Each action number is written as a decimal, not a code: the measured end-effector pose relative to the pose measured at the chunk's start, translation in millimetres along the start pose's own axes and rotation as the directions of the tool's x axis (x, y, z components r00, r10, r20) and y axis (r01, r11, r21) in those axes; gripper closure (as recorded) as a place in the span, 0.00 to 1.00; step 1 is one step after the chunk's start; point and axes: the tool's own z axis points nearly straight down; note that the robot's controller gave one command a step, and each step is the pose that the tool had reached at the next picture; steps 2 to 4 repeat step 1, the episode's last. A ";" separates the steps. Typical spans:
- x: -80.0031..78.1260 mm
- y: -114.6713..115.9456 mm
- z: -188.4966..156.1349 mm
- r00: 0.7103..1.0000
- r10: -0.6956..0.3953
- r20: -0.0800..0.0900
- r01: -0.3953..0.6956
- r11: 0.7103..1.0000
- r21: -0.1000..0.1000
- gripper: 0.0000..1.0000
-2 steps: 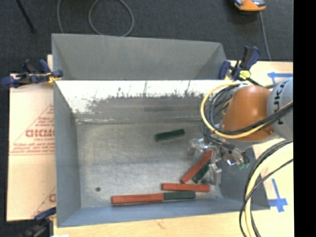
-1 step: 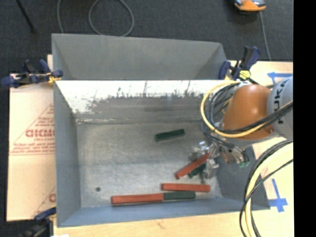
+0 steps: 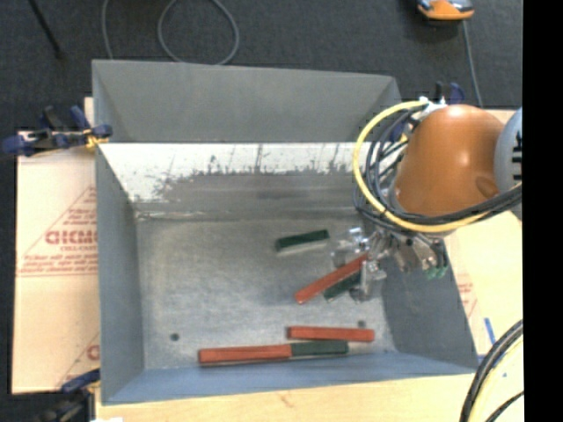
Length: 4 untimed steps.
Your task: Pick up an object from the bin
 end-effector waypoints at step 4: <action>-82.0 9.1 -20.6 0.964 -0.266 -0.002 0.266 0.964 -0.002 1.00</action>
Offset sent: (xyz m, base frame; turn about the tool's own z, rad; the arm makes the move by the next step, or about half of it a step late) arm 0.0743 0.0307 0.0200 -0.2698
